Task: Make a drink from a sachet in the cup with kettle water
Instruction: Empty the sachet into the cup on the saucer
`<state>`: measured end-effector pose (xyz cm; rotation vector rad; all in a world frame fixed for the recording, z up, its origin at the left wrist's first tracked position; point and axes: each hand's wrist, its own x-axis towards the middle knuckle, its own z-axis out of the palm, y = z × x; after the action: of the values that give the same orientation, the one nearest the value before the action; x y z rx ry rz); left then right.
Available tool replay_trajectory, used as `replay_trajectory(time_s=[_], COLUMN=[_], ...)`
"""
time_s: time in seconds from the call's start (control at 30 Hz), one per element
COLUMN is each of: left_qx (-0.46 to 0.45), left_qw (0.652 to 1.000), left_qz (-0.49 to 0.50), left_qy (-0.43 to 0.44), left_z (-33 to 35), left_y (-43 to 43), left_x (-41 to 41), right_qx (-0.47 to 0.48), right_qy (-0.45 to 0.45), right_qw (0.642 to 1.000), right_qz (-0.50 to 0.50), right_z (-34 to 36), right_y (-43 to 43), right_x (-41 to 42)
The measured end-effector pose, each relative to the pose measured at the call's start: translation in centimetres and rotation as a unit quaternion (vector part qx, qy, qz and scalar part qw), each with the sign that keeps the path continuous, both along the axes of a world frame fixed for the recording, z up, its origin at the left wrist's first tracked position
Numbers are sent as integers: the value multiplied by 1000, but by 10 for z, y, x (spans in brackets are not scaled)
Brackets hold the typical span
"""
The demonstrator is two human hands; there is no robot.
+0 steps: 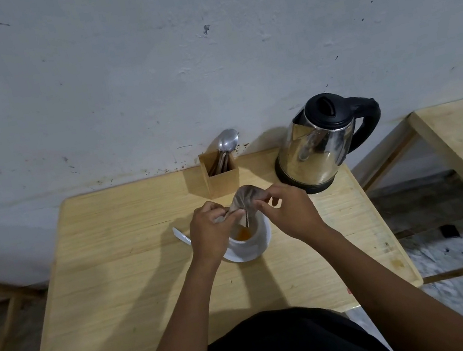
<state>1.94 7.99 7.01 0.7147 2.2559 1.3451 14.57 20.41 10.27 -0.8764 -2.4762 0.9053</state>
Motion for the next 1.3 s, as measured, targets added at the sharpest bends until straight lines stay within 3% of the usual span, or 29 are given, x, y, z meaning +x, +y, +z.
replay_trajectory(time_s=[0.33, 0.47, 0.63, 0.7, 0.8, 0.87, 0.97, 1.03, 1.1, 1.3], left_qx=[-35, -75, -118, -99, 6, 53, 54, 47, 42, 37], left_qw=[986, 963, 940, 934, 928, 931, 955, 967, 970, 975], left_qz=[-6, -3, 12, 0, 19, 38, 29, 36, 47, 48], left_qy=[-161, -258, -320, -344, -373, -359, -291, -250, -234, -212], left_z=[16, 27, 33, 35, 34, 33, 30, 32, 29, 17], left_y=[-23, -29, -31, -35, -37, -38, -42, -44, -46, -54], left_x=[-13, -17, -16, -17, -18, -20, -22, -22, -23, -25], right_qx=[-26, 8, 88, 116, 146, 107, -93, -263, -354, -314], right_qy=[31, 93, 159, 169, 164, 138, 104, 102, 108, 80], right_qw=[999, 996, 983, 978, 975, 984, 988, 959, 929, 946], right_qz=[-18, -1, -17, -23, 8, 46, 71, 31, 1, 6], right_z=[-3, -8, -21, -25, -27, -28, -24, -18, -13, -19], right_y=[2, -8, -21, -26, -31, -33, -36, -38, -42, -56], right_x=[9, 14, 14, 13, 14, 15, 12, 5, -3, -23])
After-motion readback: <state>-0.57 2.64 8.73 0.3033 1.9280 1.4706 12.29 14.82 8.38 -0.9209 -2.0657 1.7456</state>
